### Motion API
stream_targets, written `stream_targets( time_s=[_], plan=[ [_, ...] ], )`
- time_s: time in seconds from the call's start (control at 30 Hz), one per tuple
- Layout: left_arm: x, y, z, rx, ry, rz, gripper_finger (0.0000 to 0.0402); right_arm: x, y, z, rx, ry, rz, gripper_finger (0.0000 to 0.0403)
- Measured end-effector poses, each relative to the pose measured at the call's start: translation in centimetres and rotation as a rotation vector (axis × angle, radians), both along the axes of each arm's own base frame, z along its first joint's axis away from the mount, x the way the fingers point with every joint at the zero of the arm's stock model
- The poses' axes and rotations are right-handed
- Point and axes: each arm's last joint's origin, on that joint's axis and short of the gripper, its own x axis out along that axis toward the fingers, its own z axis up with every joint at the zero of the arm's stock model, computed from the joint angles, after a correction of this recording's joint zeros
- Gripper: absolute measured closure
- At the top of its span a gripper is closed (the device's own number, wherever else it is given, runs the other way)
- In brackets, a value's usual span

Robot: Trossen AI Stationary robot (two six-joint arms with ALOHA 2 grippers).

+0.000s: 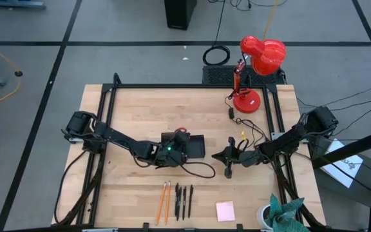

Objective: Pick and place office supplies into organizer
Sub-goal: Put the red scissors into the black desk organizer

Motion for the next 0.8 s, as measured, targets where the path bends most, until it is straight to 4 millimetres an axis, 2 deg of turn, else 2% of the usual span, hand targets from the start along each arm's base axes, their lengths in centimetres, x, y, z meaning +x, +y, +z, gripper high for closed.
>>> stream_targets(
  time_s=[0.3, 0.8],
  plan=[
    [0.0, -0.6, 0.4, 0.08, 0.002, -0.005, 0.0203, 0.0, 0.0, 0.0, 0.0, 0.0, 0.0, 0.0399],
    [-0.2, -2.7, 2.3, 0.163, -0.076, 0.014, 0.0201, 0.0, 0.0, 0.0, 0.003, -0.002, -0.001, 0.0399]
  ],
)
